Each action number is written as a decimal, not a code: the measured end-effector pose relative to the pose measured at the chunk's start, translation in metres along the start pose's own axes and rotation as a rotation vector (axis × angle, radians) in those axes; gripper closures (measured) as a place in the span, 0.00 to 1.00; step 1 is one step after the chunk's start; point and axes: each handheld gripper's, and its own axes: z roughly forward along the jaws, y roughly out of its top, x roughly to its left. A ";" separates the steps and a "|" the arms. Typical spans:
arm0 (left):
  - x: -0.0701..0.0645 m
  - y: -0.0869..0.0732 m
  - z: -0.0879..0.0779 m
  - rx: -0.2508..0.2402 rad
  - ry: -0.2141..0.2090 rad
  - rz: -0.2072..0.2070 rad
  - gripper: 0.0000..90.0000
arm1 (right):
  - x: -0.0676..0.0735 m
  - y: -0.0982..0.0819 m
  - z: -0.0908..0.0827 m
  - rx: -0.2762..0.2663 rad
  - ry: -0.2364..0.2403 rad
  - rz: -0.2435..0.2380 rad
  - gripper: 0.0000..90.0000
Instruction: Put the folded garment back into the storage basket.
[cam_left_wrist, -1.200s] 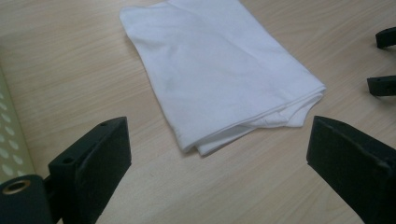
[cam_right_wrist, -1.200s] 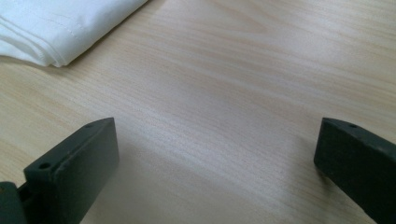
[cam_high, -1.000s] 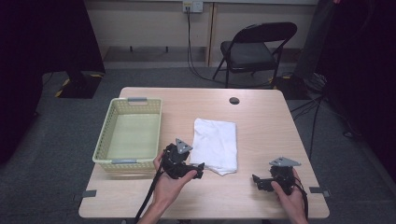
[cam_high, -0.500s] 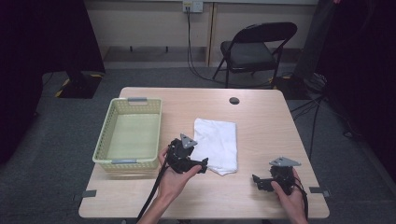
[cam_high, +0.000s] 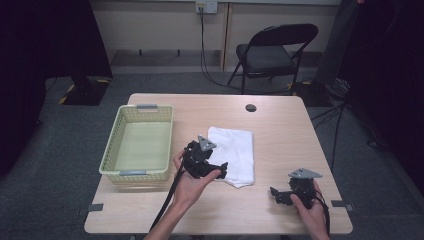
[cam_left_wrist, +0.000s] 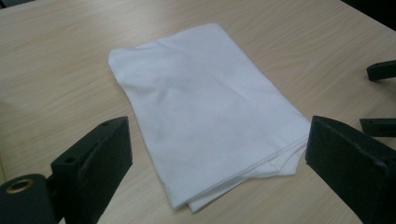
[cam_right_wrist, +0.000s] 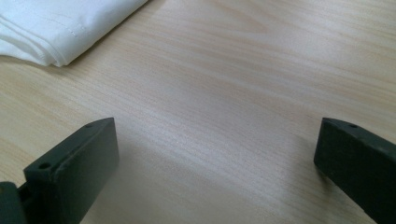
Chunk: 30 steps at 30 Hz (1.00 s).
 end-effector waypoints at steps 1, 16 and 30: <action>0.001 0.004 0.001 0.001 -0.002 0.000 0.07 | 0.000 0.000 0.000 0.000 0.000 0.000 0.00; -0.003 0.025 0.017 0.016 -0.008 0.021 0.08 | 0.000 0.000 0.000 0.001 0.000 -0.001 0.00; -0.005 0.044 0.045 0.033 -0.021 0.006 0.11 | 0.000 0.000 0.000 0.000 0.000 0.000 0.00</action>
